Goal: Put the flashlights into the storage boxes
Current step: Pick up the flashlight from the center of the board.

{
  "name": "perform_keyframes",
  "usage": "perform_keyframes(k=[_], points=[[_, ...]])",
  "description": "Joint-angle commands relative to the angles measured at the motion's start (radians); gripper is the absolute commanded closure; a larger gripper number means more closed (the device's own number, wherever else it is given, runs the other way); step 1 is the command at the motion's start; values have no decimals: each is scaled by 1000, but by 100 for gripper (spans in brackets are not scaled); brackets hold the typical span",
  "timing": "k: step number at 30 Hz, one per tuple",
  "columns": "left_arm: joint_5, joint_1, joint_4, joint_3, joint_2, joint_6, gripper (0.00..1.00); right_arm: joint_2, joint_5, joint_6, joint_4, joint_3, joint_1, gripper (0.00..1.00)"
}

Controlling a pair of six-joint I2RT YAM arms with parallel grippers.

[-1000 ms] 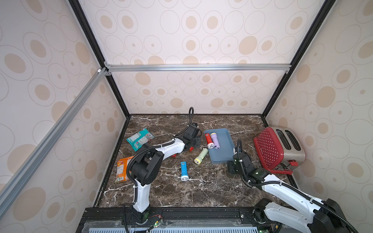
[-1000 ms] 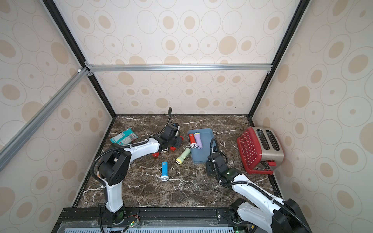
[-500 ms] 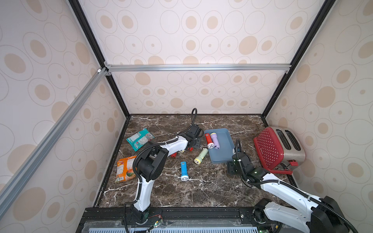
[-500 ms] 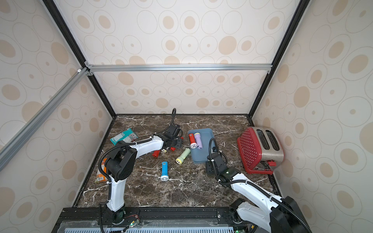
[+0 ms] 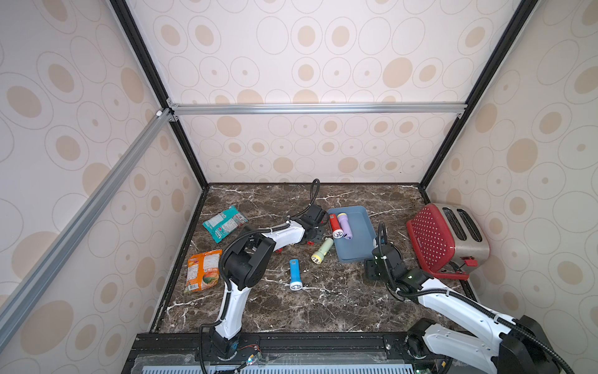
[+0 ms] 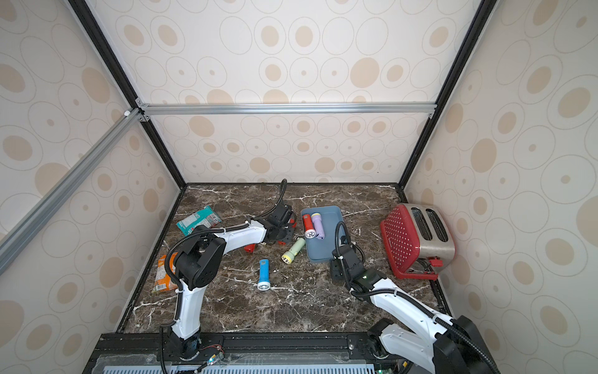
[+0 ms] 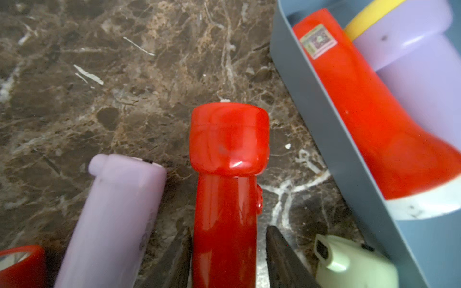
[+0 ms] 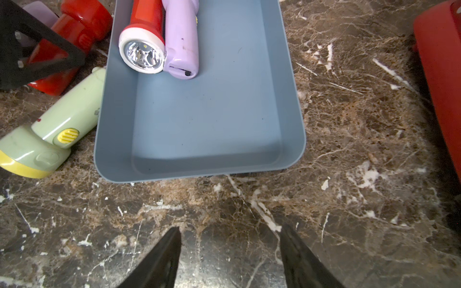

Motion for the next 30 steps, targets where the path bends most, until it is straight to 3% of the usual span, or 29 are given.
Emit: perform_keyframes(k=[1, 8, 12, 16, 21, 26, 30], points=[[10, -14, 16, -23, 9, -13, 60, -15, 12, 6, -9, 16, 6, 35], [10, -20, 28, -49, -26, -28, 69, -16, 3, 13, -14, 28, 7, 35], [22, -22, 26, -41, -53, -72, 72, 1, 94, 175, -121, 106, -5, 33], [86, -21, 74, -37, -91, -172, 72, 88, -25, 229, -98, 187, -81, 31], [132, -21, 142, -45, -161, -273, 72, 222, -86, 216, -178, 329, -196, 28], [155, -22, 213, -50, -202, -355, 72, 241, -54, 183, -137, 328, -247, 25], [228, -30, 318, -53, -195, -461, 73, 279, -150, 169, -100, 302, -346, 25]])
